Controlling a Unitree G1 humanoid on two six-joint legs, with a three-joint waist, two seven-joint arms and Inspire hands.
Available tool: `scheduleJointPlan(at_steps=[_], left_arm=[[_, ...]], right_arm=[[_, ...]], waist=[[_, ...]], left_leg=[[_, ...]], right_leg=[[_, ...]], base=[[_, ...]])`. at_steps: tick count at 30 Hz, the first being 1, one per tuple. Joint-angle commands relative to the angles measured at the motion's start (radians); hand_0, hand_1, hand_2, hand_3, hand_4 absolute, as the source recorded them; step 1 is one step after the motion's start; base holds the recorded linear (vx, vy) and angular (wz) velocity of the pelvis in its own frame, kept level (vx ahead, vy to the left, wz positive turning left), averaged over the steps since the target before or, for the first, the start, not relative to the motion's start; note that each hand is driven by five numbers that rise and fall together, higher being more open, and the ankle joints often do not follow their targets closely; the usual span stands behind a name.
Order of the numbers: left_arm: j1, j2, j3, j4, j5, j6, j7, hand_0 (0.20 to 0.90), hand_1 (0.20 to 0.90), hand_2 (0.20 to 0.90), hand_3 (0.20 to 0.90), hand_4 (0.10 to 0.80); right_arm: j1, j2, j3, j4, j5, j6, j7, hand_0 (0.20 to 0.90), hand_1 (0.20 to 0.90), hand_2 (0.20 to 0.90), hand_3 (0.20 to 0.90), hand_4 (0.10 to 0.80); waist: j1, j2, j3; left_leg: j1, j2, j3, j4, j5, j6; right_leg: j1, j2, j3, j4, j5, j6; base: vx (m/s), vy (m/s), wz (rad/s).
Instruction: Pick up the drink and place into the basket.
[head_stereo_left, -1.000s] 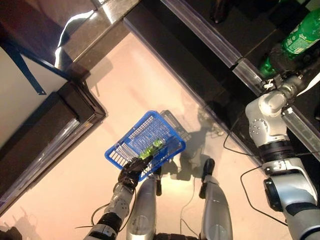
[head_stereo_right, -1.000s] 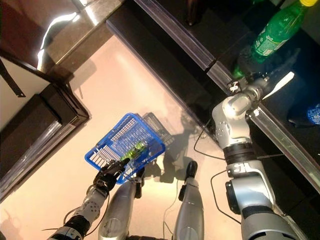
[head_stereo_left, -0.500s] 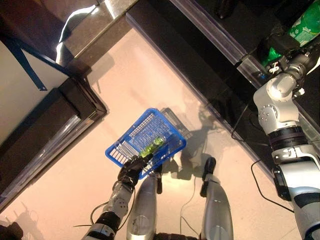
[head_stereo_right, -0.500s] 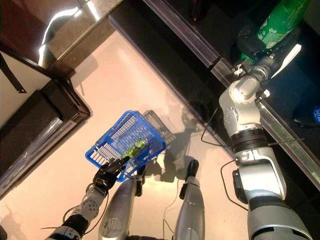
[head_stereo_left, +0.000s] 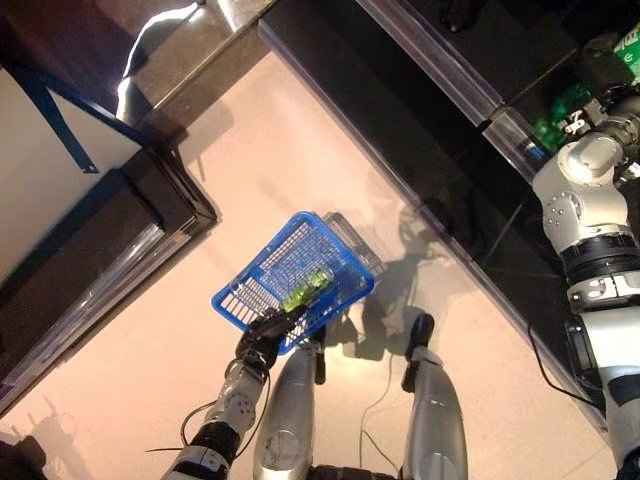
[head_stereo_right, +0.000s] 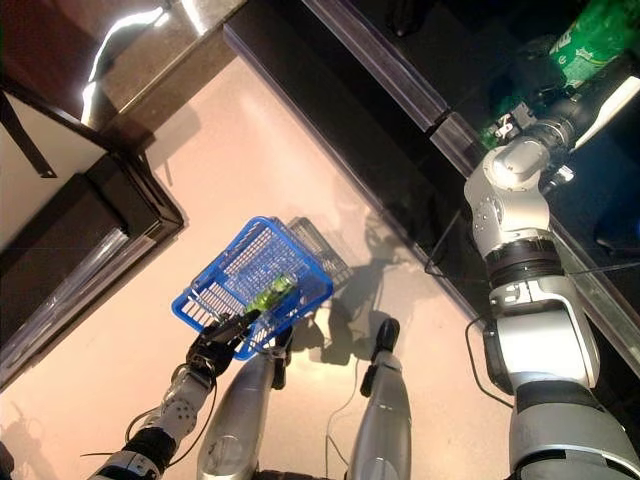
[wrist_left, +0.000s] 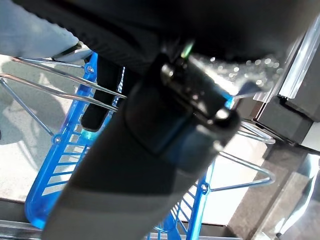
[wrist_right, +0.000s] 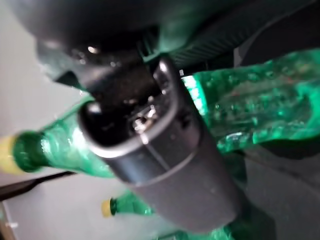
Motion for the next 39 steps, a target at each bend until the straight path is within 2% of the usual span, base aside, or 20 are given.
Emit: scheduleJointPlan(at_steps=[1,7,11,14,15,18,24,28,29,32,35,39], left_arm=[[0.192,0.116,-0.036,0.017,-0.015,0.000,-0.012,0.300,0.300,0.300,0.200,0.100],[0.191,0.114,-0.014,-0.002,-0.043,-0.034,-0.021,0.300,0.300,0.300,0.200,0.100],[0.194,0.112,0.025,-0.030,-0.063,-0.058,-0.041,0.300,0.300,0.300,0.200,0.100],[0.194,0.113,0.024,-0.030,-0.063,-0.058,-0.041,0.300,0.300,0.300,0.200,0.100],[0.207,0.109,0.039,-0.066,-0.046,-0.077,-0.074,0.300,0.300,0.300,0.200,0.100],[0.227,0.107,0.046,-0.102,-0.041,-0.091,-0.091,0.300,0.300,0.300,0.200,0.100],[0.279,0.102,0.062,-0.192,-0.023,-0.104,-0.145,0.300,0.300,0.300,0.200,0.100],[0.294,0.100,0.060,-0.226,-0.018,-0.110,-0.154,0.300,0.300,0.300,0.200,0.100],[0.319,0.098,0.059,-0.300,-0.028,-0.118,-0.159,0.300,0.300,0.300,0.200,0.100],[0.338,0.112,0.047,-0.377,-0.030,-0.124,-0.168,0.300,0.300,0.300,0.200,0.100],[0.344,0.117,0.043,-0.411,-0.031,-0.119,-0.163,0.300,0.300,0.300,0.200,0.100],[0.361,0.139,0.035,-0.541,-0.038,-0.092,-0.155,0.300,0.300,0.300,0.200,0.100]], right_arm=[[-0.127,-0.150,0.019,-0.067,-0.019,-0.112,-0.006,0.300,0.300,0.300,0.200,0.100],[-0.083,-0.150,-0.016,-0.134,-0.050,-0.142,0.002,0.300,0.300,0.300,0.200,0.100],[-0.017,-0.139,-0.057,-0.291,-0.099,-0.135,0.008,0.300,0.300,0.300,0.200,0.100],[-0.014,-0.138,-0.060,-0.293,-0.101,-0.134,0.007,0.300,0.300,0.300,0.200,0.100],[0.068,-0.127,-0.101,-0.463,-0.152,-0.103,0.060,0.300,0.300,0.300,0.200,0.100],[0.154,-0.106,-0.140,-0.597,-0.163,-0.077,0.095,0.300,0.300,0.300,0.200,0.100],[0.335,-0.032,-0.186,-0.835,-0.169,-0.046,0.242,0.300,0.300,0.300,0.200,0.100],[0.373,-0.013,-0.183,-0.870,-0.162,-0.049,0.290,0.300,0.300,0.300,0.200,0.100],[0.426,0.020,-0.171,-0.934,-0.143,-0.052,0.378,0.300,0.300,0.300,0.200,0.100],[0.458,0.050,-0.148,-1.000,-0.122,-0.035,0.450,0.300,0.300,0.300,0.200,0.100],[0.469,0.063,-0.134,-1.020,-0.119,-0.029,0.473,0.300,0.300,0.300,0.200,0.100],[0.512,0.108,-0.067,-1.104,-0.092,0.014,0.555,0.300,0.300,0.300,0.200,0.100]], waist=[[0.011,-0.007,-0.012],[0.003,-0.008,-0.012],[-0.005,-0.016,-0.012],[-0.005,-0.017,-0.012],[-0.016,-0.024,-0.028],[-0.023,-0.029,-0.048],[-0.035,-0.043,-0.092],[-0.037,-0.046,-0.104],[-0.037,-0.049,-0.123],[-0.029,-0.052,-0.140],[-0.026,-0.053,-0.147],[-0.015,-0.052,-0.170]], left_leg=[[-0.038,-0.045,-0.051,0.070,-0.015,0.046],[-0.008,-0.045,-0.046,0.082,-0.023,0.043],[0.034,-0.038,-0.040,0.105,-0.025,0.038],[0.035,-0.038,-0.040,0.105,-0.025,0.038],[0.075,-0.030,-0.042,0.112,-0.014,0.028],[0.111,-0.024,-0.039,0.098,-0.007,0.023],[0.180,-0.013,-0.037,0.061,0.015,0.014],[0.200,-0.010,-0.036,0.047,0.022,0.012],[0.233,-0.007,-0.034,0.030,0.022,0.011],[0.254,-0.008,-0.035,0.012,0.027,0.011],[0.265,-0.009,-0.036,0.004,0.028,0.010],[0.294,-0.012,-0.037,-0.014,0.025,0.011]], right_leg=[[0.033,0.005,-0.049,0.050,-0.063,-0.039],[0.062,0.006,-0.050,0.068,-0.081,-0.046],[0.106,0.002,-0.055,0.094,-0.107,-0.056],[0.107,0.002,-0.055,0.093,-0.107,-0.056],[0.160,0.008,-0.055,0.095,-0.123,-0.065],[0.197,0.011,-0.059,0.083,-0.130,-0.069],[0.276,0.021,-0.064,0.042,-0.127,-0.074],[0.298,0.025,-0.064,0.029,-0.127,-0.075],[0.336,0.031,-0.063,0.012,-0.131,-0.075],[0.365,0.033,-0.069,-0.010,-0.123,-0.074],[0.378,0.033,-0.072,-0.017,-0.122,-0.073],[0.413,0.034,-0.077,-0.038,-0.119,-0.069]], base=[[-0.051,0.010,-0.02],[-0.039,0.011,0.00],[-0.038,0.007,0.02],[0.000,0.000,0.00],[0.000,0.000,0.00],[0.034,0.012,0.06],[0.037,-0.004,0.04],[0.027,0.006,-0.01],[0.061,0.011,0.00],[0.048,0.003,0.00],[0.032,0.006,0.01],[0.067,0.020,0.07]])
